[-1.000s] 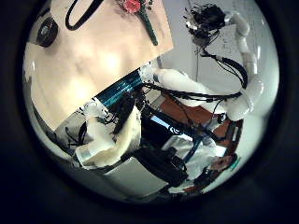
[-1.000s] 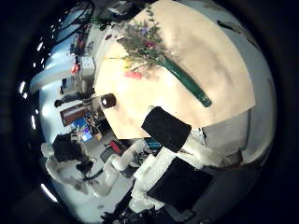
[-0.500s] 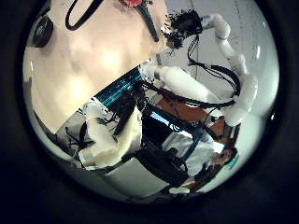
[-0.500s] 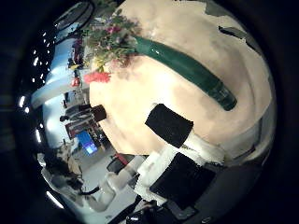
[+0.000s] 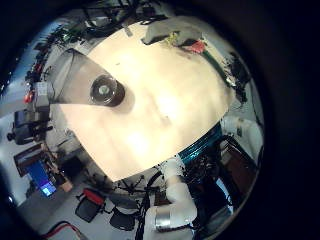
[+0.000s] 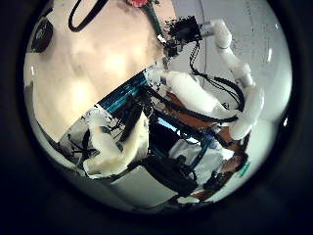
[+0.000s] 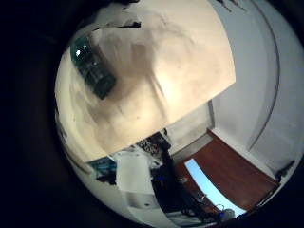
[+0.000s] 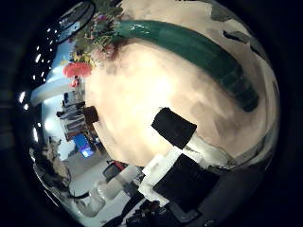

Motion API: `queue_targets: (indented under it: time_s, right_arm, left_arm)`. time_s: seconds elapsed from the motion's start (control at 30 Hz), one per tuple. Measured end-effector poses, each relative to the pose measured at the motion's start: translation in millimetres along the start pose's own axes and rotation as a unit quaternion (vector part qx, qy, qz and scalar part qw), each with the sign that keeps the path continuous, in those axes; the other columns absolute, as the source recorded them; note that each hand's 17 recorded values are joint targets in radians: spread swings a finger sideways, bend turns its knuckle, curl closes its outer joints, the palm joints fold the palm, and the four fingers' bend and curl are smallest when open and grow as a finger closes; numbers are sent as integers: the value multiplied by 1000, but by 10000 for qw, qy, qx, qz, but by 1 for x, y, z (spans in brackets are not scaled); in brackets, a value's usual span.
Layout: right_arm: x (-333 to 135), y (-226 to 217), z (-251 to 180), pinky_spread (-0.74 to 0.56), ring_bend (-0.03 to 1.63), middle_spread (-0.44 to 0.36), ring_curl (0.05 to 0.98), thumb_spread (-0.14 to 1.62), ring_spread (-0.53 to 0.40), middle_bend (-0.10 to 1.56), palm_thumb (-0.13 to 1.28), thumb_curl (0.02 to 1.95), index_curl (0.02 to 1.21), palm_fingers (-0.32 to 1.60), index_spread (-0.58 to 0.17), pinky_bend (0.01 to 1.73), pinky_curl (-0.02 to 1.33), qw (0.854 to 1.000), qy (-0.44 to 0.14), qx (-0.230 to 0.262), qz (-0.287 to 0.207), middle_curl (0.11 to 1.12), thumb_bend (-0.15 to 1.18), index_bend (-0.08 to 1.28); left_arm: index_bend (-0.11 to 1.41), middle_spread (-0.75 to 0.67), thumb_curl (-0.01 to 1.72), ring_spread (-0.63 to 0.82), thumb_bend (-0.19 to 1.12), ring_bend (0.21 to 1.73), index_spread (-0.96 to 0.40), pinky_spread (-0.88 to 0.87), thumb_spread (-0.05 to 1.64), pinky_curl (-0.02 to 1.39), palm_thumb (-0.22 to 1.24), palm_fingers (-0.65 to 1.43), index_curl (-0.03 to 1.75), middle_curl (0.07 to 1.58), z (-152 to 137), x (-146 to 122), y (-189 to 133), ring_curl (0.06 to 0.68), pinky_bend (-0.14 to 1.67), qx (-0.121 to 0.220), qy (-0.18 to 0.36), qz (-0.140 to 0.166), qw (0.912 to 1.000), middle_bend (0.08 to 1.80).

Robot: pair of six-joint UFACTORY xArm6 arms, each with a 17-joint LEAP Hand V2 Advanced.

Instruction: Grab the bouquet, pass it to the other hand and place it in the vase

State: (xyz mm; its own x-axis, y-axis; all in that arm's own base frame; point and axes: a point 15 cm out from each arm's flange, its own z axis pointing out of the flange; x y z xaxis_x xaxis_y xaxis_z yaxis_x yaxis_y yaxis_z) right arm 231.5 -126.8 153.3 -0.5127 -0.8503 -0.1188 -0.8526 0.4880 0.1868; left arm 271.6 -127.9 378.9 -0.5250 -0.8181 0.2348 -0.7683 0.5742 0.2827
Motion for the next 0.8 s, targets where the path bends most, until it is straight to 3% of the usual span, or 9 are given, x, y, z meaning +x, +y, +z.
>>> queue_targets:
  time_s: [0.47,0.8]
  right_arm:
    - [-17,-15,28,95,1062,-21,341,1058,-125,589,526,381,369,428,-148,914,152,9997,159,-142,-93,506,-22,187]
    - [-23,-26,35,35,1117,-78,363,1030,-203,631,628,409,405,479,-184,917,97,9996,217,-16,-203,537,-10,195]
  left_arm:
    - [183,325,307,537,-19,457,40,589,1156,156,358,128,366,306,1,-3,-5,200,388,-60,-5,13,10000,186]
    - [184,326,309,537,-21,457,40,589,1153,159,355,127,367,306,0,-6,-10,201,386,-81,-11,5,10000,184]
